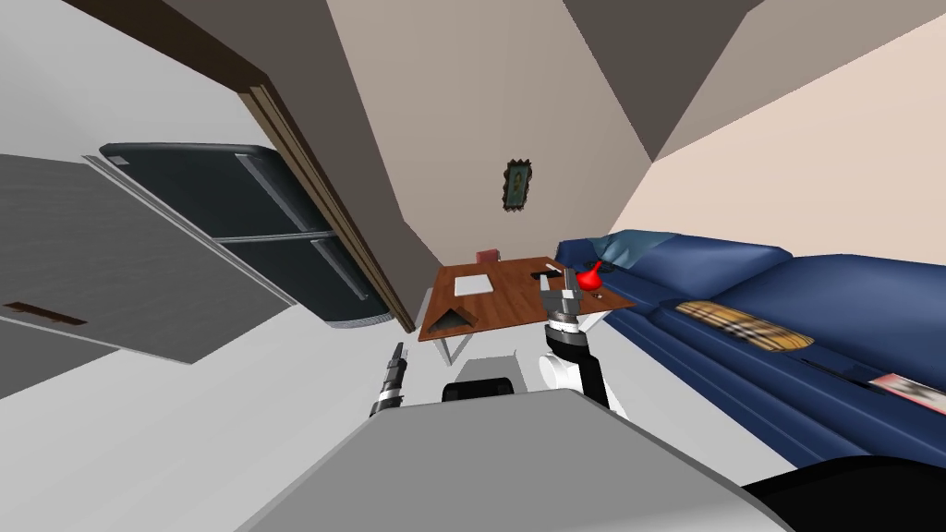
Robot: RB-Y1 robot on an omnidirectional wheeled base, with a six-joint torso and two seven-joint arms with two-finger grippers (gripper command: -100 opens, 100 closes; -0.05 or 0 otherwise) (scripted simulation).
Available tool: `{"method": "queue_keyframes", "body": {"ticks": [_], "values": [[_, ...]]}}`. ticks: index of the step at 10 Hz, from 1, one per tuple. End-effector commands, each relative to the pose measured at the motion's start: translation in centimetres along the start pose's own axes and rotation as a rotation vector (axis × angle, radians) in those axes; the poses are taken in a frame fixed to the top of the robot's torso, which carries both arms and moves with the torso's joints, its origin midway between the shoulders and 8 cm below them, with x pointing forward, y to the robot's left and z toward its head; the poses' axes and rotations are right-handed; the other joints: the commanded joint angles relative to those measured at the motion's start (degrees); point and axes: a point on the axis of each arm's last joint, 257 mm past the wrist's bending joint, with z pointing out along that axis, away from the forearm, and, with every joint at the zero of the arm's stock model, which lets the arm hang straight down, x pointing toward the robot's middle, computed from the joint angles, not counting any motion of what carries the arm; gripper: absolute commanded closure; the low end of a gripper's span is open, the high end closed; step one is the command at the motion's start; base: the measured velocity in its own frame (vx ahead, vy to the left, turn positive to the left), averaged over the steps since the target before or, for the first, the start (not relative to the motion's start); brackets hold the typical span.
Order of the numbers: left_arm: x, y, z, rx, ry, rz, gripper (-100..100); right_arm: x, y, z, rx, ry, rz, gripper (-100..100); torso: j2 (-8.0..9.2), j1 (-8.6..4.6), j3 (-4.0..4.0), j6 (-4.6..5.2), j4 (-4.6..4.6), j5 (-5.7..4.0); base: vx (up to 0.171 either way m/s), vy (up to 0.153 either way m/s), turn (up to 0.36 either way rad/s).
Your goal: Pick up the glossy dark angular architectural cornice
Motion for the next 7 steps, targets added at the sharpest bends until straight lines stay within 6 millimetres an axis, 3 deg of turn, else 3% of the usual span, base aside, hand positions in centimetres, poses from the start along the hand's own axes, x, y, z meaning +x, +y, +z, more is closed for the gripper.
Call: {"method": "queue_keyframes", "body": {"ticks": [1, 7], "values": [[0.0, 1.3, -0.9, -0.033, -0.006, -0.002, -100, 0.0, 0.0, 0.0, 0.0, 0.0, 0.0, 0, 0.0, 0.0, 0.0, 0.0, 0.0, 0.0, 0.035, -0.039, -0.015], [0.3, 3.2, -1.9, -0.074, -0.04, -0.024, -100, 0.0, 0.0, 0.0, 0.0, 0.0, 0.0, 0, 0.04, 0.1, 0.02, -0.02, 0.0, 0.01, 0.024, -0.025, -0.029]]}}
